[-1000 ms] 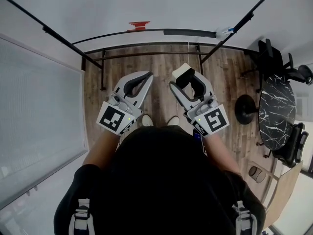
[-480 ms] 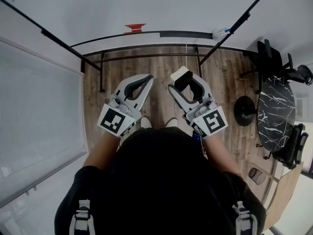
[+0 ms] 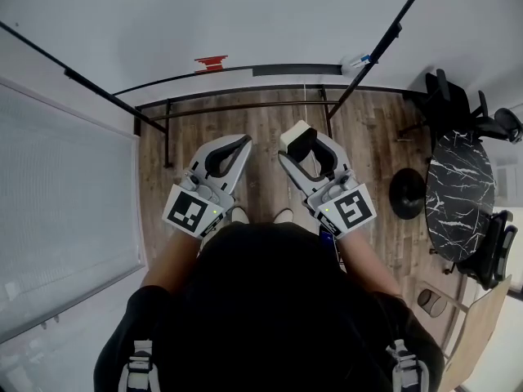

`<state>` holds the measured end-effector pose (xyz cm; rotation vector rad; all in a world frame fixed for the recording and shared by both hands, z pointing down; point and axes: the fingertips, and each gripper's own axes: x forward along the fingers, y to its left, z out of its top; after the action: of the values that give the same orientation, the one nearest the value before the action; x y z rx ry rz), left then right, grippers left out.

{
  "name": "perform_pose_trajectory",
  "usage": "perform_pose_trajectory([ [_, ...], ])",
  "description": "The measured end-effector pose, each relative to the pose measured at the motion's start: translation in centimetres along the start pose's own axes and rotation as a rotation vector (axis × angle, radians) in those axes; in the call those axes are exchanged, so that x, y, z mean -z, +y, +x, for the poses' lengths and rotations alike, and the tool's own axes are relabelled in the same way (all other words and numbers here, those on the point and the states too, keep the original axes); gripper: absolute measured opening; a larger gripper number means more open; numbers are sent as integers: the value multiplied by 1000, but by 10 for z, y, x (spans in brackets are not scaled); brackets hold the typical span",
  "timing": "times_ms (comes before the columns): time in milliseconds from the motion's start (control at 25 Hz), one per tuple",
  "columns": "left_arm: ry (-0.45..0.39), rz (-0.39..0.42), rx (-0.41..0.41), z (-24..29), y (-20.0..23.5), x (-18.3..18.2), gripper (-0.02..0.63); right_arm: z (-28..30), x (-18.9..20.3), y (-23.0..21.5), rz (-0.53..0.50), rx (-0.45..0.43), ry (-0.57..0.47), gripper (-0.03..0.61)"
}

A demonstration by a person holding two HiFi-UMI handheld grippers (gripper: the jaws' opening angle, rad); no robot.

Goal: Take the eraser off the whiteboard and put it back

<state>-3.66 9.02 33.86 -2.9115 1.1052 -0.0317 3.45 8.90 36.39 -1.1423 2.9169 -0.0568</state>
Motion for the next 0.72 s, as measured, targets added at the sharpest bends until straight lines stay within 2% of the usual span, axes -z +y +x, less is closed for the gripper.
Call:
perform_pose_trajectory([
  [320,6,19,-24,35,-14,0,0,-19,9,-35,23,-16,0,247],
  [520,18,7,-25,54,-7,9,0,-13,15,-55,28,-11,8,247],
  [720,8,6,9,88,9,13,0,-1,18,-85,27,23,14,247],
])
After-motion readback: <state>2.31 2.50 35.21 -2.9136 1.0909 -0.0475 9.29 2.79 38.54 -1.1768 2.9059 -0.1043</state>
